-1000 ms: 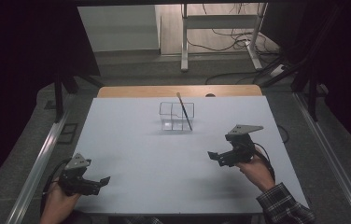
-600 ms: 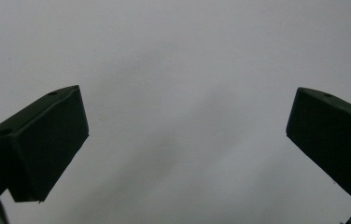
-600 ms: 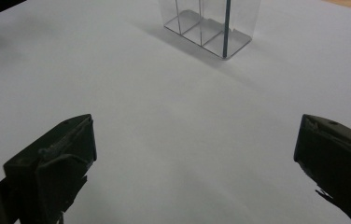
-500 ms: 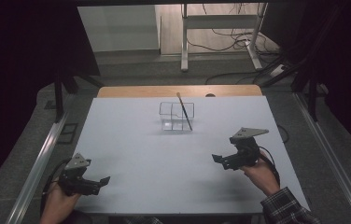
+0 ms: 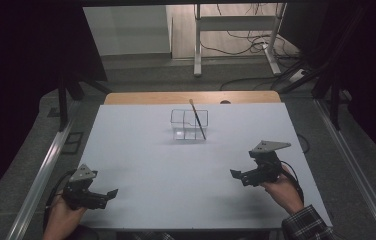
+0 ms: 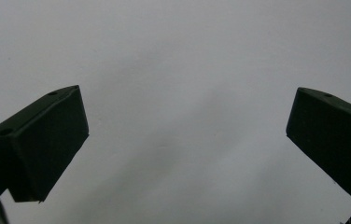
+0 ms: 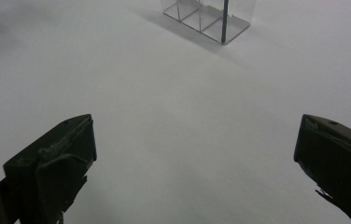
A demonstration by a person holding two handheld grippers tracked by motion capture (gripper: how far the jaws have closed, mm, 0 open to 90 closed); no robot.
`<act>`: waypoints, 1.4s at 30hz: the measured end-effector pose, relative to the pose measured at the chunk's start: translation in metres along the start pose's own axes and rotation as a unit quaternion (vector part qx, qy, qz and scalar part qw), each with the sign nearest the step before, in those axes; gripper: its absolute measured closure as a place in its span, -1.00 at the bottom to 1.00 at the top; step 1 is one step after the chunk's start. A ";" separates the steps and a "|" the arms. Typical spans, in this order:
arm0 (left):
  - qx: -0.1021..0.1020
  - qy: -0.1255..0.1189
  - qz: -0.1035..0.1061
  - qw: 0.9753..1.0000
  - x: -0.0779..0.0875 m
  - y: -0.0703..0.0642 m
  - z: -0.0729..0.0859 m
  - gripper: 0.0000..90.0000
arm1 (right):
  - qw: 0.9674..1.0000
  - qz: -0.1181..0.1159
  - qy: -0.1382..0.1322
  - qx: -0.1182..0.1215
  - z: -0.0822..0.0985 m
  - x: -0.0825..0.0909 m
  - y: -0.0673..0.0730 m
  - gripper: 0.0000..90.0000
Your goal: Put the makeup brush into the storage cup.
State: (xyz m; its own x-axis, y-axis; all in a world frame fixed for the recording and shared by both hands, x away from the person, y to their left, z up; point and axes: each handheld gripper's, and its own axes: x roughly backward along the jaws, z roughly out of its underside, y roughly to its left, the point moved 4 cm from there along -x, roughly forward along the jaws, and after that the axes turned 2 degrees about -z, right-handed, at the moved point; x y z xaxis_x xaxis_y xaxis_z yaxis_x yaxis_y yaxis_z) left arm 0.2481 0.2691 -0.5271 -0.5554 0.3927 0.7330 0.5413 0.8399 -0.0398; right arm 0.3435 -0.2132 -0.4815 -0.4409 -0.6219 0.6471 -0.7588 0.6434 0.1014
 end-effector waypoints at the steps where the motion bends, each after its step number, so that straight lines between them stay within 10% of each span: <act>1: 0.000 0.000 0.000 1.000 0.000 0.000 0.000 -1.00 | 1.000 0.000 -0.001 0.001 0.001 0.001 0.000 -1.00; 42: 0.000 0.001 -0.001 1.000 0.000 0.000 0.000 -1.00 | 0.999 0.041 0.013 -0.025 0.036 0.035 -0.013 -1.00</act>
State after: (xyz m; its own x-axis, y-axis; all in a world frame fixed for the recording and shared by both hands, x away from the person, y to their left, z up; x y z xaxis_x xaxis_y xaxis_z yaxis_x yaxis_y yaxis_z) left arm 0.2482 0.2688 -0.5274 -0.5546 0.3910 0.7346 0.5411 0.8401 -0.0386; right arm 0.3202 -0.2593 -0.4875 -0.4863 -0.5551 0.6748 -0.6961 0.7129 0.0847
